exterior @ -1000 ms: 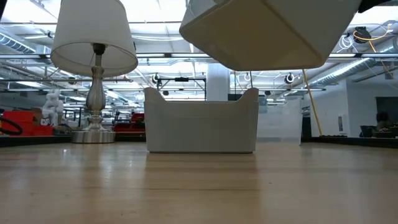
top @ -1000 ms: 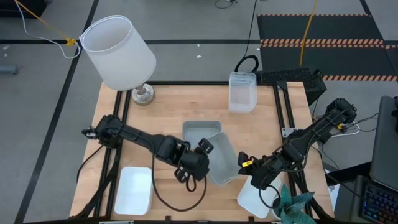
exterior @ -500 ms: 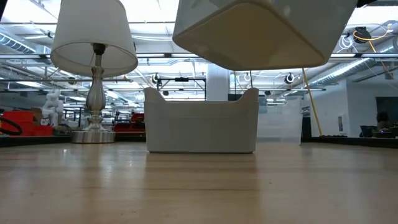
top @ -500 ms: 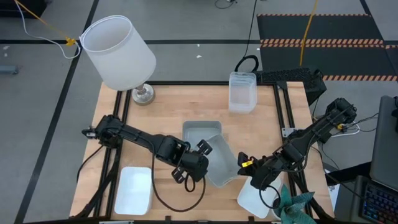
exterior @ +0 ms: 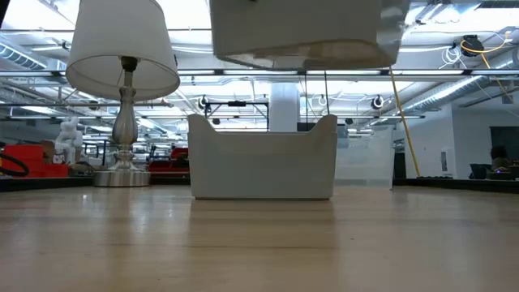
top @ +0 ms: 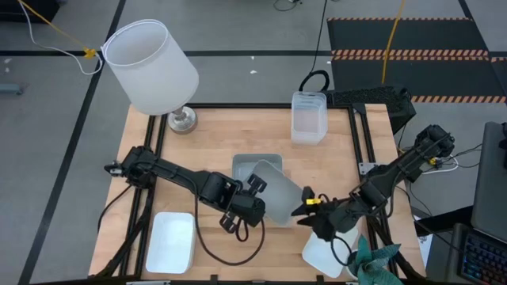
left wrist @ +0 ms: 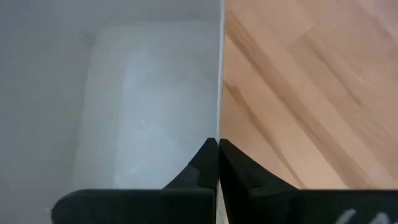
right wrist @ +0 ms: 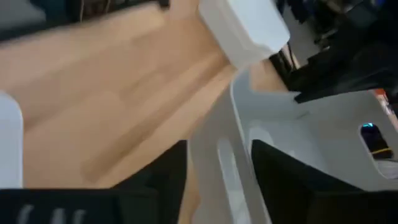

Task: Stack baskets by color
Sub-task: Stack the gray bin on the stacked gray bins

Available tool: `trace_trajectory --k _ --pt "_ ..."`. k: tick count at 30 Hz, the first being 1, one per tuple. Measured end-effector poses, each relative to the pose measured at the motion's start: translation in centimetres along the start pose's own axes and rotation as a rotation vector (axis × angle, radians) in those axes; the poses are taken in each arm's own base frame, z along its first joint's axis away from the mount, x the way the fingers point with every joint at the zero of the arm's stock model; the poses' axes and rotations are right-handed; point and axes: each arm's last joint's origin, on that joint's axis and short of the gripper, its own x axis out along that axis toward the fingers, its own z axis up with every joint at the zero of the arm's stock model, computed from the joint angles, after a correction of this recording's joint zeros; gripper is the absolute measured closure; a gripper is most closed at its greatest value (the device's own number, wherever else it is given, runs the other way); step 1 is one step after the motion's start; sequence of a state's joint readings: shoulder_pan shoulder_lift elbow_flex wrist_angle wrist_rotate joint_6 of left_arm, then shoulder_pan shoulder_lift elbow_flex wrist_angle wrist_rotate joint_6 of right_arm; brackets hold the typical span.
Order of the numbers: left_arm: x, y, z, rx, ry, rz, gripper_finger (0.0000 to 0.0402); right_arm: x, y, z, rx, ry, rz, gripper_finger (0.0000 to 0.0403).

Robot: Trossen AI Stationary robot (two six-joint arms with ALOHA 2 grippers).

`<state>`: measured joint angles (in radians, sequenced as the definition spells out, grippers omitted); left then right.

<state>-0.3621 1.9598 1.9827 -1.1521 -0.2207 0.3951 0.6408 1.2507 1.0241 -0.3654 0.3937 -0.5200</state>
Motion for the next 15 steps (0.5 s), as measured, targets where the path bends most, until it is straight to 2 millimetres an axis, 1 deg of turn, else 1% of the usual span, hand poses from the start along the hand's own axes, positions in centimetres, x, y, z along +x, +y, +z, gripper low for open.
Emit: trace_trajectory --k 4,7,11,15 --pt "0.0 -0.1 -0.3 -0.072 0.029 0.001 0.0399 0.0 -0.4 0.6 0.065 -0.065 -0.036 0.0189" --pt "0.0 0.0 -0.6 -0.145 0.075 0.032 0.0399 -0.6 -1.0 1.2 0.139 -0.139 -0.078 0.0162" --pt "-0.1 0.0 -1.0 -0.248 0.119 0.086 0.0399 -2.0 -1.9 1.7 0.240 -0.228 -0.117 0.0136" --pt "-0.1 0.0 -1.2 -0.325 0.148 0.135 0.0400 -3.9 -2.8 1.5 0.359 -0.255 -0.201 0.0125"
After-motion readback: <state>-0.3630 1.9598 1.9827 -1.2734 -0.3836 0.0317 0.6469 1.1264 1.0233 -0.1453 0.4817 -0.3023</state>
